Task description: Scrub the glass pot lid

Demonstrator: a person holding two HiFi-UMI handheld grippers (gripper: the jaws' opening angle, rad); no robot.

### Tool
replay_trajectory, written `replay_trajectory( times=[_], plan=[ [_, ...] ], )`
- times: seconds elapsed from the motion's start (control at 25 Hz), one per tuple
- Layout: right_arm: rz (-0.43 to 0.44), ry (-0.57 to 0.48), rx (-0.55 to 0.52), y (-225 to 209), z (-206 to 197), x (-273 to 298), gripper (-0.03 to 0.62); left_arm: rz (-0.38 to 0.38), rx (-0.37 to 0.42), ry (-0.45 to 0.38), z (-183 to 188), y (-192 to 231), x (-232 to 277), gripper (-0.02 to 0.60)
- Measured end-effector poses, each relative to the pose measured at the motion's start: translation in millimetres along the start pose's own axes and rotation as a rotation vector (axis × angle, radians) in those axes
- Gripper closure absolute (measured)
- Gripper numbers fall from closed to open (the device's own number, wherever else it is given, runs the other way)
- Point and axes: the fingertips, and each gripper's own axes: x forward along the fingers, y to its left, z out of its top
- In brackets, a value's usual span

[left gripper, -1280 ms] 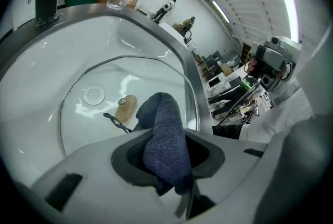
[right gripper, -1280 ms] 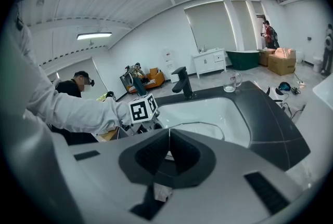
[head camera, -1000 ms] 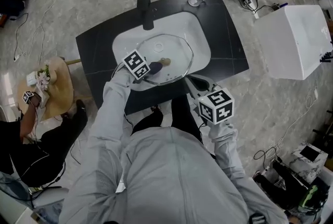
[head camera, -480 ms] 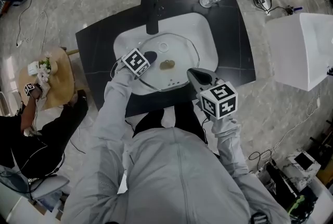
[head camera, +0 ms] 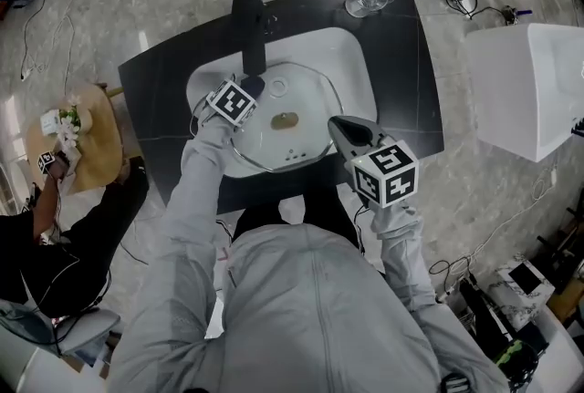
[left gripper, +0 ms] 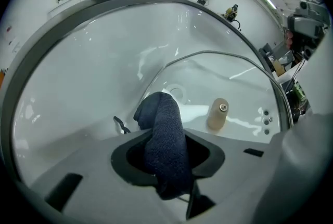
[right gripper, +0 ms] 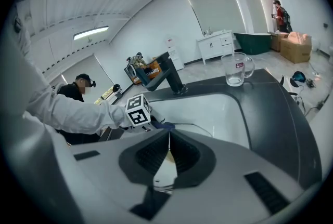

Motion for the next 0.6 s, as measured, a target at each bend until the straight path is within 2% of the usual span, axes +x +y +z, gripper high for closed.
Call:
replay_trajectory(
  times=[0.24, 0.48, 0.6],
  plan=[
    [-0.018, 0.002, 0.000, -14, 8, 2, 0.565, 0.053, -0.010, -0.060, 27, 2, 10, 0.454],
    [-0.040, -0.022, -0.010, -14, 16, -4, 0.565, 0.109, 0.057, -0.135, 53, -15, 13, 0.454],
    [-0.057, -0.038, -0.026, -10, 19, -8, 0.565, 0.134, 0.131, -0.170, 64, -30, 7, 0.454]
  ],
)
